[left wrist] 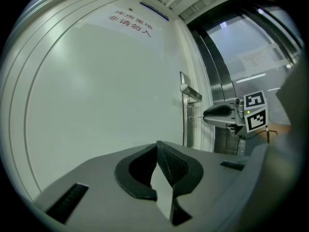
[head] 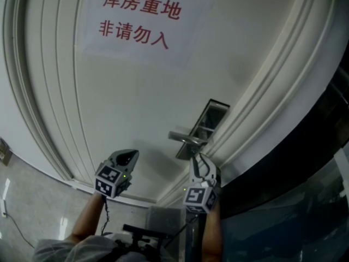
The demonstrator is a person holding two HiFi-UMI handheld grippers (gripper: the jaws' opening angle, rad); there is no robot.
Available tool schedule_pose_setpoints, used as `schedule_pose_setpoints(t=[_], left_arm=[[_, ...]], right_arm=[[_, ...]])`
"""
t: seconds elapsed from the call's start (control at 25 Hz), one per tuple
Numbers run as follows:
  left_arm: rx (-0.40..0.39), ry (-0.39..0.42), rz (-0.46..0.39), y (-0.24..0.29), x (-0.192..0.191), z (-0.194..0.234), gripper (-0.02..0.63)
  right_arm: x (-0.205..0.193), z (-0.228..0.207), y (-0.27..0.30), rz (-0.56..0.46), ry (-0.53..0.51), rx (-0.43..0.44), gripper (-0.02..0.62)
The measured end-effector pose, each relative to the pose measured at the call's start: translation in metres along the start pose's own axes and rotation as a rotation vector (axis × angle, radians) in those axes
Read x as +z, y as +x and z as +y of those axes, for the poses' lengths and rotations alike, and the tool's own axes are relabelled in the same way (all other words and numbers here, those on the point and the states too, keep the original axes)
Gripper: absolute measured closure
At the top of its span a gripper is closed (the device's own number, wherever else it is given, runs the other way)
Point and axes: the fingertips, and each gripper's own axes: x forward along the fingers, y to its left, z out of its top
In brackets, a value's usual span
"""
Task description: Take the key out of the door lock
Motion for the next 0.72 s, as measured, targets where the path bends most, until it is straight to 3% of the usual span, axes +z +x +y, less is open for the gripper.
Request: schedule_pose_setpoints(t=[0.24, 0.72], left_arm=[[0.006, -0.006, -0.002, 0.001, 0.000, 0.002, 0.598], [0.028, -0.027, -0.007, 0.002, -0.003, 0.015, 0.599]], right_arm=[[-0.005, 0.001, 0.017, 0.039, -0.131, 0.022, 0.480], [-0.006, 0.003, 0.033, 0.061, -0.209, 0.017, 0.482]])
